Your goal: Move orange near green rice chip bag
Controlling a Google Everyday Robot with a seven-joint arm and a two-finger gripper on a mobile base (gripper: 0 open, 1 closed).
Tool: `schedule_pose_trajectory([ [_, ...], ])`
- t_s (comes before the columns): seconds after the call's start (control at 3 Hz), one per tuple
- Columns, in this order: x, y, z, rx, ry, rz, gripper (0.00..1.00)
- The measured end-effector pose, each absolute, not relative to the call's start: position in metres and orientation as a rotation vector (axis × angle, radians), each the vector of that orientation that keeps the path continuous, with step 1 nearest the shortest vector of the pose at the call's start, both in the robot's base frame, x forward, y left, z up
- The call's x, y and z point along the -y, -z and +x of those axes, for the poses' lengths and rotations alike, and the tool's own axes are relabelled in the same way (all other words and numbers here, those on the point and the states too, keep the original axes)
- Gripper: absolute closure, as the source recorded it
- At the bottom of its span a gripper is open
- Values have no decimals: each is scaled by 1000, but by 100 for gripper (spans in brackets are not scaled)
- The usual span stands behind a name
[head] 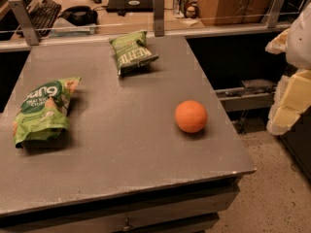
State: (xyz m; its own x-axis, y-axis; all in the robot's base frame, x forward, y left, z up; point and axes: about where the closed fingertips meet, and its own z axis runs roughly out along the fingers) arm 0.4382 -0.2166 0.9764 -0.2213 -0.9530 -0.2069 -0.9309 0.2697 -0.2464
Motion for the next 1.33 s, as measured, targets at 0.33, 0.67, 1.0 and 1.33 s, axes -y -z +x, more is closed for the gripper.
schedule_pose_trajectory([
  [0.33, 217, -976, 438, -2231, 99, -1724, 0],
  [0.67, 196, -958, 439, -2194, 63, -1737, 0],
  [1.0, 168, -922, 445, -2130, -18, -1756, 0],
  [1.33, 133, -886, 461, -2051, -117, -1757, 0],
])
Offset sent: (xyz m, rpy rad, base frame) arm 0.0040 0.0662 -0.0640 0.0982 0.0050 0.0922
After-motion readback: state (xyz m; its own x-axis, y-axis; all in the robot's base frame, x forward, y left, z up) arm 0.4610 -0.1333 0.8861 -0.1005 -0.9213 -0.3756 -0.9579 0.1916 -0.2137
